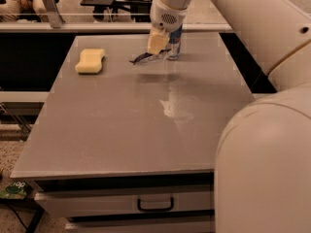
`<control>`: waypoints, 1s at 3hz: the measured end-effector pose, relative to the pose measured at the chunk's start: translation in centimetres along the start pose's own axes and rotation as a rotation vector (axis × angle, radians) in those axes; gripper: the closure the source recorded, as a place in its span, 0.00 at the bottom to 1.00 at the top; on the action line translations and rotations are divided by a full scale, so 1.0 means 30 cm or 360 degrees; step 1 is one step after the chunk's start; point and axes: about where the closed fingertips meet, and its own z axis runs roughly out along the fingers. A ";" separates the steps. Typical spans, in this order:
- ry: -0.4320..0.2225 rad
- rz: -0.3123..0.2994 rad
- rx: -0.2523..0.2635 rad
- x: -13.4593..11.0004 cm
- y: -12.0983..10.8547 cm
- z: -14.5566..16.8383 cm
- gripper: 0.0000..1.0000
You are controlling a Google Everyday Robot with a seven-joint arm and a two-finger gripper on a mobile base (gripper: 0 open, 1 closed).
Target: Move rxbar blueberry near redbull can
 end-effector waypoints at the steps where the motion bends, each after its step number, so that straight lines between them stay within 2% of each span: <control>1: 0.0023 0.0025 0.0072 0.089 -0.031 -0.045 1.00; 2: 0.0039 0.0014 0.0118 0.170 -0.061 -0.069 1.00; 3: 0.0064 0.0009 0.0152 0.242 -0.082 -0.067 0.85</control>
Offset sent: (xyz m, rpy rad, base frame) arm 0.0220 -0.0920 0.0139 -0.0361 -0.1011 -0.0416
